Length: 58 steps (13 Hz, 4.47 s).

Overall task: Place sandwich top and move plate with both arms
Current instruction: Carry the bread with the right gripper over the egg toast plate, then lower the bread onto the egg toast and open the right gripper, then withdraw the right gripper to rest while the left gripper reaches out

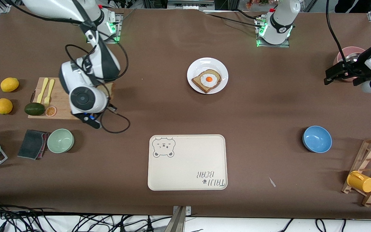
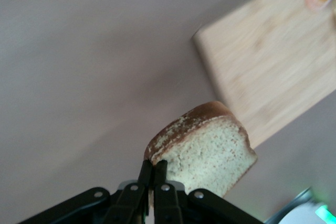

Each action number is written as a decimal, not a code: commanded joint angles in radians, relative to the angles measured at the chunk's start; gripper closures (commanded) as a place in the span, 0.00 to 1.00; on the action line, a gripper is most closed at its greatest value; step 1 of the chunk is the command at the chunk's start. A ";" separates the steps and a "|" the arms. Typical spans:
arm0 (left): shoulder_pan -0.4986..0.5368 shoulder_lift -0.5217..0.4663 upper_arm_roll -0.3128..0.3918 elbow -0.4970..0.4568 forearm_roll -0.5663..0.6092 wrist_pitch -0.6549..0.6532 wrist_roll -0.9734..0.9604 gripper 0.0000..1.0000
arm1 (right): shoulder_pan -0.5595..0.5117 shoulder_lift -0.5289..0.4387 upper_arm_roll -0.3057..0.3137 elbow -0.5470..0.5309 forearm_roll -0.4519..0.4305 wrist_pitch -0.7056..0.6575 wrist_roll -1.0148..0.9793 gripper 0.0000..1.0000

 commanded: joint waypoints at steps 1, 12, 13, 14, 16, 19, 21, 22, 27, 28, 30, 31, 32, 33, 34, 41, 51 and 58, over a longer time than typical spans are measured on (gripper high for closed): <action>-0.006 -0.012 0.003 -0.001 -0.005 -0.008 -0.002 0.00 | 0.084 0.039 0.007 0.095 0.096 -0.036 0.196 1.00; -0.006 -0.012 0.003 -0.009 -0.005 -0.018 -0.002 0.00 | 0.407 0.257 0.007 0.387 0.412 0.114 0.979 1.00; -0.006 -0.012 0.003 -0.009 -0.005 -0.018 -0.001 0.00 | 0.425 0.269 0.007 0.387 0.434 0.162 1.019 1.00; -0.006 -0.011 0.003 -0.009 -0.005 -0.018 -0.001 0.00 | 0.447 0.283 0.007 0.387 0.457 0.213 1.042 1.00; -0.006 -0.011 0.003 -0.009 -0.005 -0.018 -0.001 0.00 | 0.476 0.325 0.007 0.387 0.495 0.293 1.064 1.00; -0.006 -0.009 0.003 -0.009 -0.005 -0.018 -0.001 0.00 | 0.505 0.365 0.006 0.381 0.488 0.296 1.064 1.00; -0.008 -0.009 0.003 -0.011 -0.005 -0.018 -0.001 0.00 | 0.494 0.370 0.004 0.379 0.487 0.292 1.064 0.68; -0.008 -0.009 0.003 -0.009 -0.005 -0.018 -0.001 0.00 | 0.500 0.369 0.003 0.379 0.481 0.283 1.064 0.21; -0.008 -0.009 0.002 -0.009 -0.006 -0.018 -0.001 0.00 | 0.446 0.344 -0.006 0.424 0.342 0.119 1.027 0.00; -0.006 -0.009 0.002 -0.009 -0.006 -0.018 -0.001 0.00 | 0.425 0.343 -0.009 0.463 0.325 0.071 0.988 0.00; -0.008 -0.009 0.002 -0.011 -0.011 -0.018 -0.001 0.00 | 0.364 0.327 -0.012 0.529 0.308 -0.030 0.841 0.00; -0.008 -0.009 0.002 -0.009 -0.011 -0.018 -0.001 0.00 | 0.326 0.301 -0.012 0.545 0.306 -0.044 0.753 0.00; -0.008 -0.009 0.002 -0.011 -0.017 -0.020 -0.001 0.00 | 0.291 0.291 -0.014 0.545 0.305 -0.047 0.672 0.00; -0.008 -0.007 0.002 -0.011 -0.020 -0.020 -0.002 0.00 | 0.249 0.255 -0.012 0.545 0.284 -0.055 0.577 0.00; -0.011 -0.004 0.002 -0.011 -0.020 -0.020 -0.005 0.00 | 0.214 0.241 -0.014 0.543 0.250 -0.079 0.480 0.00; 0.032 0.055 -0.006 -0.003 -0.157 -0.008 -0.010 0.00 | 0.004 0.120 -0.103 0.453 0.170 -0.182 -0.312 0.00; 0.133 0.126 -0.005 -0.171 -0.456 -0.003 0.248 0.00 | -0.265 -0.288 -0.147 0.120 0.119 -0.139 -1.018 0.00; 0.132 0.120 -0.003 -0.441 -0.548 0.121 0.493 0.00 | -0.356 -0.406 -0.088 0.102 0.003 -0.150 -1.114 0.00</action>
